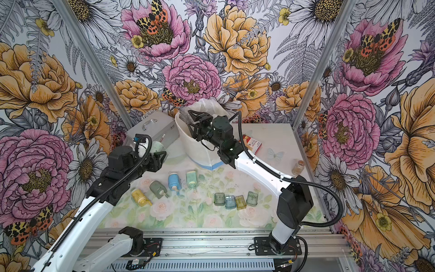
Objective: Take out the pencil sharpener tray and clean the shavings
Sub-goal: Pour the shavings into the trash bin.
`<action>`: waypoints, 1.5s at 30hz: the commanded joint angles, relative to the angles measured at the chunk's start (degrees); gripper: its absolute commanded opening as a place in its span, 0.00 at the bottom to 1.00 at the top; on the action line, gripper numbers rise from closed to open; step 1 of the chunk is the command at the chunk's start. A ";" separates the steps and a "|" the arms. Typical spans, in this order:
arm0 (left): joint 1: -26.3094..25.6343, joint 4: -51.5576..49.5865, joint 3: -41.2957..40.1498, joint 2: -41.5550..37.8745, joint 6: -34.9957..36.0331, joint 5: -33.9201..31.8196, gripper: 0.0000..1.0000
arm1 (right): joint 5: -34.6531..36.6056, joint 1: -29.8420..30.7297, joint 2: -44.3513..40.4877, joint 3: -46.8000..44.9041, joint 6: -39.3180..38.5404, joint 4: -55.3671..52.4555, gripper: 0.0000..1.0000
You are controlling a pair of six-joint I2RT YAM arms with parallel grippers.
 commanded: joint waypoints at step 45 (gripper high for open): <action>-11.84 -10.18 -3.76 -9.06 -11.02 -5.35 0.00 | -18.16 -9.89 -7.41 4.77 -16.47 -30.62 0.32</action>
